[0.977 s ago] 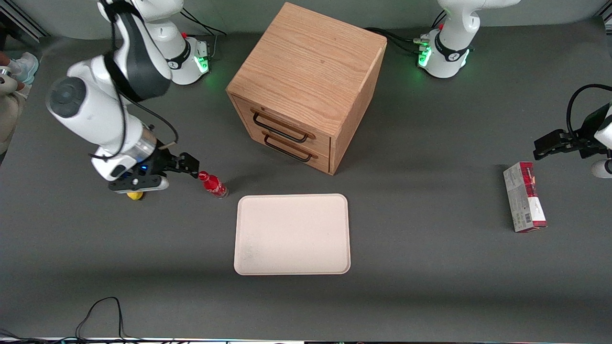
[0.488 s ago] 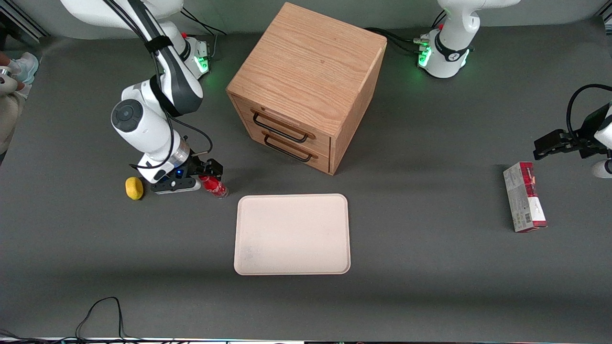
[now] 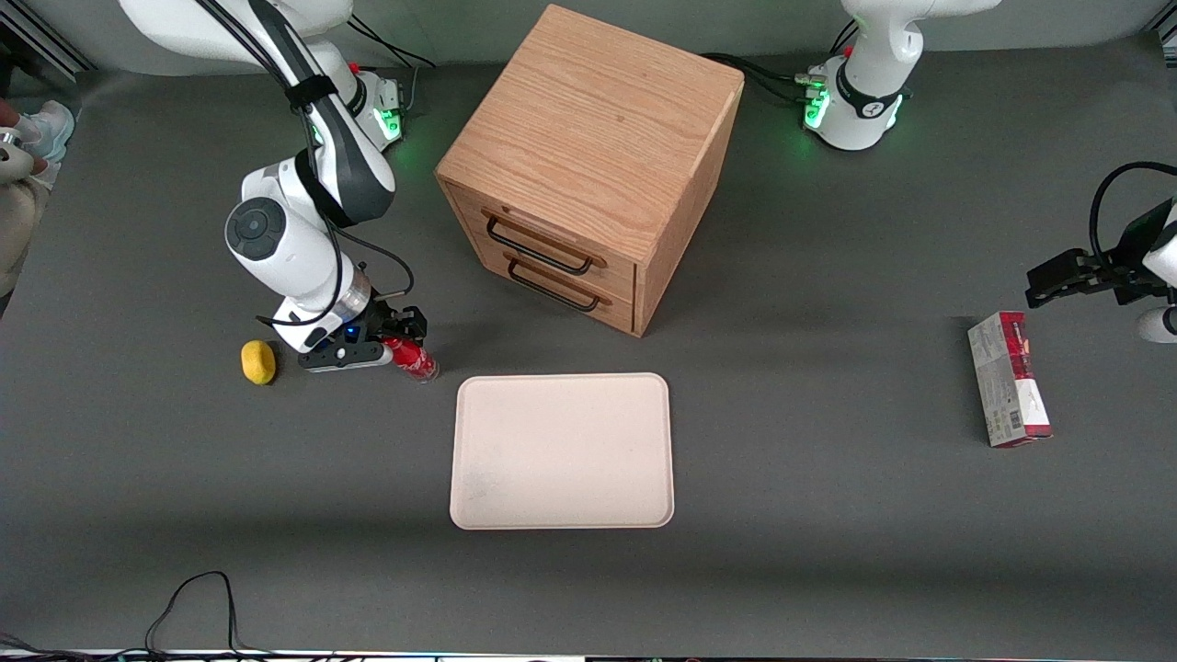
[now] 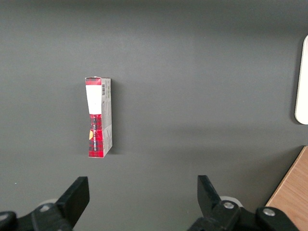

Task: Place coke bottle on tray
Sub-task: 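Close the right gripper around the bottle's cap end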

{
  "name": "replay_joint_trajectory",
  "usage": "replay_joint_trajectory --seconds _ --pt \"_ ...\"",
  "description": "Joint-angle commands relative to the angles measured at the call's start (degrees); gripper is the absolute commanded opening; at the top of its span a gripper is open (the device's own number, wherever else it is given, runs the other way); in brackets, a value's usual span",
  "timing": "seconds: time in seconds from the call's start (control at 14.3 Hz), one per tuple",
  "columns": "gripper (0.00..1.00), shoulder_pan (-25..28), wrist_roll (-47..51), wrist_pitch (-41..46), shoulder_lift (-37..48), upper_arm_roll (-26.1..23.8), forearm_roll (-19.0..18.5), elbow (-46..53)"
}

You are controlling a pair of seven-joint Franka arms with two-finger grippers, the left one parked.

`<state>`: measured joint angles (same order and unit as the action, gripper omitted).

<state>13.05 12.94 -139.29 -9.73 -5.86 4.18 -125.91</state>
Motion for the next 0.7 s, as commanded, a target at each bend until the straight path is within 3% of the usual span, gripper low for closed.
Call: replay_joint_trajectory --seconds 0.0,0.35,0.63 --pt "0.0 0.3 1.5 0.9 0.4 0.1 -1.1 -0.2" --pt "0.0 0.0 1.7 3.1 0.6 0.1 -1.1 2.6" --pt "0.0 -0.7 4.1 18.9 0.1 0.8 -3.5 16.3"
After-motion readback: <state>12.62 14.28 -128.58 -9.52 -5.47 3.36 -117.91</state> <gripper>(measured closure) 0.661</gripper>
